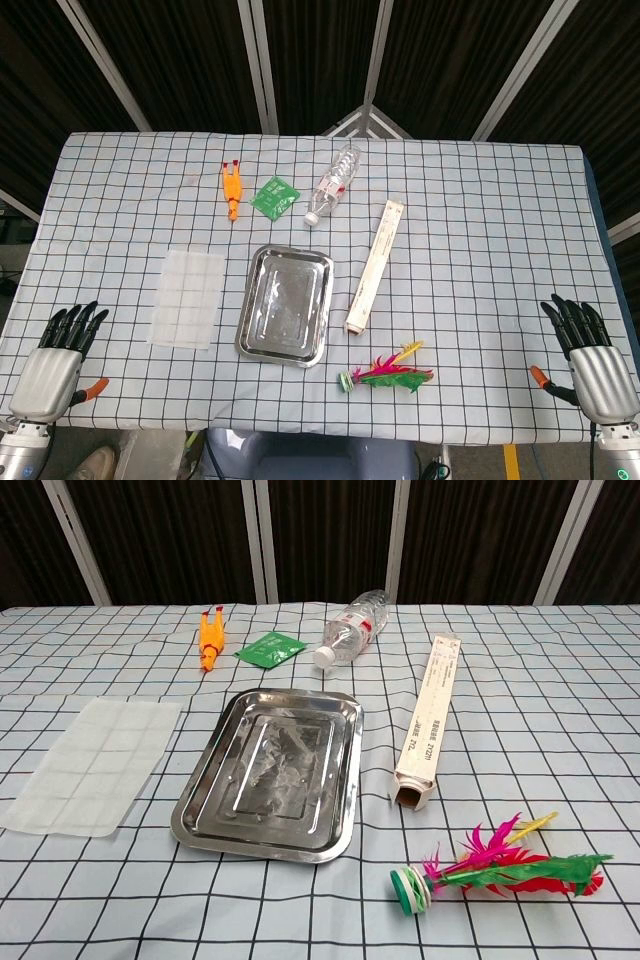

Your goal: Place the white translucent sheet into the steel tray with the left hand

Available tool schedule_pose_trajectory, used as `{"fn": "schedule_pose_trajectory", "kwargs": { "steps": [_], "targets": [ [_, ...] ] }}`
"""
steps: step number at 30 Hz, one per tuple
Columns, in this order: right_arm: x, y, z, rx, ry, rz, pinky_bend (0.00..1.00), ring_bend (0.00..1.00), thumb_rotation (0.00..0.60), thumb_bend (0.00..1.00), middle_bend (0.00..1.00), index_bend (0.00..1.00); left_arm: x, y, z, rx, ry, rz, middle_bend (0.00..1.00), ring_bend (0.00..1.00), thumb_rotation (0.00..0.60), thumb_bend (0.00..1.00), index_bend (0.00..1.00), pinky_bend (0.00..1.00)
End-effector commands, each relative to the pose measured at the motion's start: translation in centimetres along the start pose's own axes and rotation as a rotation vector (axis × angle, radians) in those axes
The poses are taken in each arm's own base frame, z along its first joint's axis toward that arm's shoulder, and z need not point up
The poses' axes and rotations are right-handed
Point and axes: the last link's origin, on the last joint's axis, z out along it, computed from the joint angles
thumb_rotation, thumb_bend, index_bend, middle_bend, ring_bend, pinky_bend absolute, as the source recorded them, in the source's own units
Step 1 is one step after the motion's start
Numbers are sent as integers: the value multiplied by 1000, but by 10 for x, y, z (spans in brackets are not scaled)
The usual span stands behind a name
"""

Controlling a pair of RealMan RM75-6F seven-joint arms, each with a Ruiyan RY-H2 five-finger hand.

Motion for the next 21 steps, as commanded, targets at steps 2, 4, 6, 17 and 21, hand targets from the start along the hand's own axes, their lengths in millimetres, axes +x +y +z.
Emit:
{"fn": "schedule_pose_trajectory", "kwargs": {
  "steps": [2,4,6,17,21],
  "targets": [
    [0,0,0,1,1,0,0,0,600,291,0,0,0,0,0,-1,-2,3,0,0,600,34,0,0],
    [0,0,0,1,0,0,0,0,600,290,0,0,-1,0,0,-2,-6,6,0,0,600,35,0,0],
    [0,0,0,-1,0,0,0,0,600,290,0,0,-2,1,0,-4,-12,9,0,0,600,35,0,0],
    [-1,0,0,-2,-3,3,0,0,600,291,0,0,-18,1,19,-63,-84,86,0,0,600,122,166,0],
    [0,-1,0,-2,0,6,0,0,600,290,0,0,-30,-2,34,-110,-129,162,0,0,600,164,301,0]
  ]
}}
